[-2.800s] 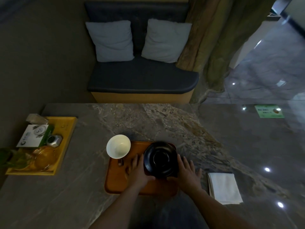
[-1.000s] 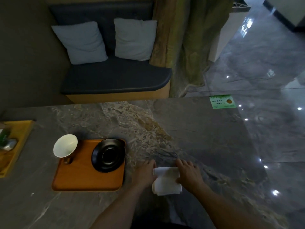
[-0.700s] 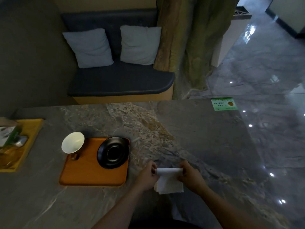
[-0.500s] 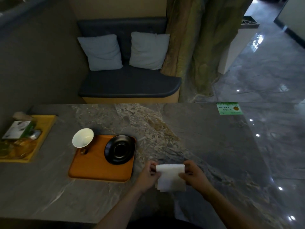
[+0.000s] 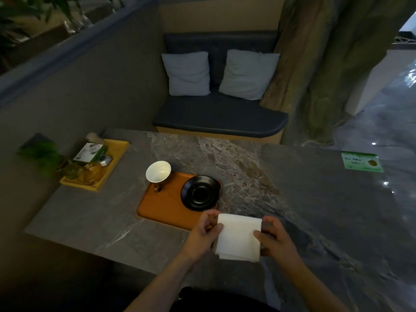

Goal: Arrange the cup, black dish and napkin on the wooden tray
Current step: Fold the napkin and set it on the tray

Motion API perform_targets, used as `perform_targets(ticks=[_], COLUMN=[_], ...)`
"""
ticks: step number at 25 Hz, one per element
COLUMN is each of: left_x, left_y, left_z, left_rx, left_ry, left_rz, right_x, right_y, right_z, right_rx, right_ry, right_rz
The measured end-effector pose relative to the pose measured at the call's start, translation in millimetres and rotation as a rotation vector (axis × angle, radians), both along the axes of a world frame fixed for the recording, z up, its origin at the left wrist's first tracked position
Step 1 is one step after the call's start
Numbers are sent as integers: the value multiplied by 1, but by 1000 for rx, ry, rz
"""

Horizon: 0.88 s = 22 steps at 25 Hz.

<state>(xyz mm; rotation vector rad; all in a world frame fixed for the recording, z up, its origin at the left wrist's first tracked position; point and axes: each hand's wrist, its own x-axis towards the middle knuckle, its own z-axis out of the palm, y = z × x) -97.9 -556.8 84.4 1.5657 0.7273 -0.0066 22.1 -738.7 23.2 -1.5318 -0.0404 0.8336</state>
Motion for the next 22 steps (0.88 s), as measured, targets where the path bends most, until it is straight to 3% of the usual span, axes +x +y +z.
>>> perform_targets(ticks=[9,22], left_x=[-52,-89], left_y=[77,223], left_z=[1,-36], left_rx=[2,37], left_ry=[-4,119], left_rz=[-8,-51], right_x=[-36,-90], right_y=[77,217], right_z=[10,-2], right_rx=[-24,-191], right_ry=[-53,-79], right_rz=[128,99])
